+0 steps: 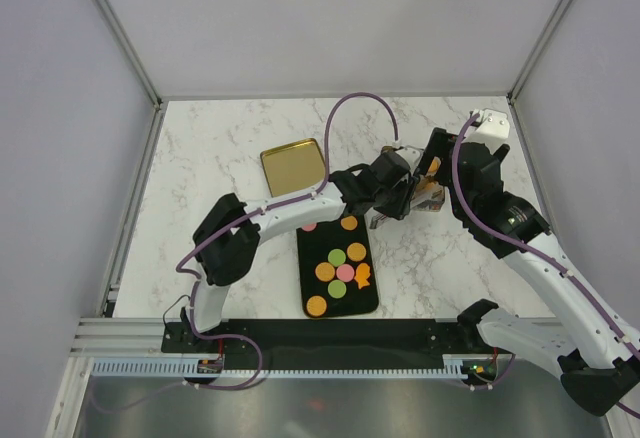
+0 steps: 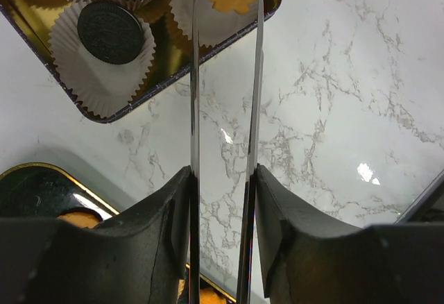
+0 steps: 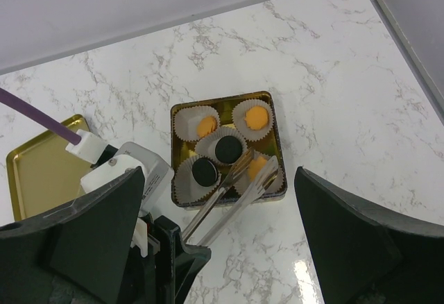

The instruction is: Pack the cookies

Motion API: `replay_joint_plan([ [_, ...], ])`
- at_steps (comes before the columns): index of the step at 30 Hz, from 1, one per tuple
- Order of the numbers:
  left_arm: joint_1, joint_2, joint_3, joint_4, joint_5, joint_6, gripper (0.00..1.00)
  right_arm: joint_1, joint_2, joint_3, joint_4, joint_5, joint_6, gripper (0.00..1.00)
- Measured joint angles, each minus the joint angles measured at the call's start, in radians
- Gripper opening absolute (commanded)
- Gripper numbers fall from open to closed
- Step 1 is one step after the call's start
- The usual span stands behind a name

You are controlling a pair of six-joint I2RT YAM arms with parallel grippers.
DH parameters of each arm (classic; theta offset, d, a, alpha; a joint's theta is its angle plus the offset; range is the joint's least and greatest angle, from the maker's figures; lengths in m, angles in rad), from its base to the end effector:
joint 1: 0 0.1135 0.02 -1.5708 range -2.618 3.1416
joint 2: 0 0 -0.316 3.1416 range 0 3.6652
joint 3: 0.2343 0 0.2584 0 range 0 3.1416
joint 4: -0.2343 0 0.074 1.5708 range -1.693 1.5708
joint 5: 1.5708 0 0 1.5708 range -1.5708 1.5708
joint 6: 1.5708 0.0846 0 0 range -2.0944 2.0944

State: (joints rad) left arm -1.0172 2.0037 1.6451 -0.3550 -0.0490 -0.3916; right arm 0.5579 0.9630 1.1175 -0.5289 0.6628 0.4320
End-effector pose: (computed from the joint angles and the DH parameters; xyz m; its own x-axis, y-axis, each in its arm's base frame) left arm 0.2815 -0.4476 0.2646 -0.6349 0.3022 -0.7110 0.6360 0.7270 -0.2589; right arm 0.2054 0.0668 0.4194 -0.2531 0.2311 -0.9394 0.1922 0.9637 0.1853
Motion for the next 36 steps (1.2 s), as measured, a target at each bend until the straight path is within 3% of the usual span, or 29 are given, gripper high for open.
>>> replay_joint_plan([
  [14,0.011,0.031,0.003,0.014,0.0,0.0,0.54,0.0,0.0,0.0,-0.003,-0.003,-0.001,0.98],
  [27,0.013,0.024,-0.002,0.014,-0.002,0.0,0.53,0.0,0.0,0.0,-0.003,-0.004,-0.002,0.98],
  [36,0.053,-0.166,-0.131,0.035,-0.034,-0.001,0.5,0.0,0.015,0.007,0.0,-0.027,-0.002,0.98],
])
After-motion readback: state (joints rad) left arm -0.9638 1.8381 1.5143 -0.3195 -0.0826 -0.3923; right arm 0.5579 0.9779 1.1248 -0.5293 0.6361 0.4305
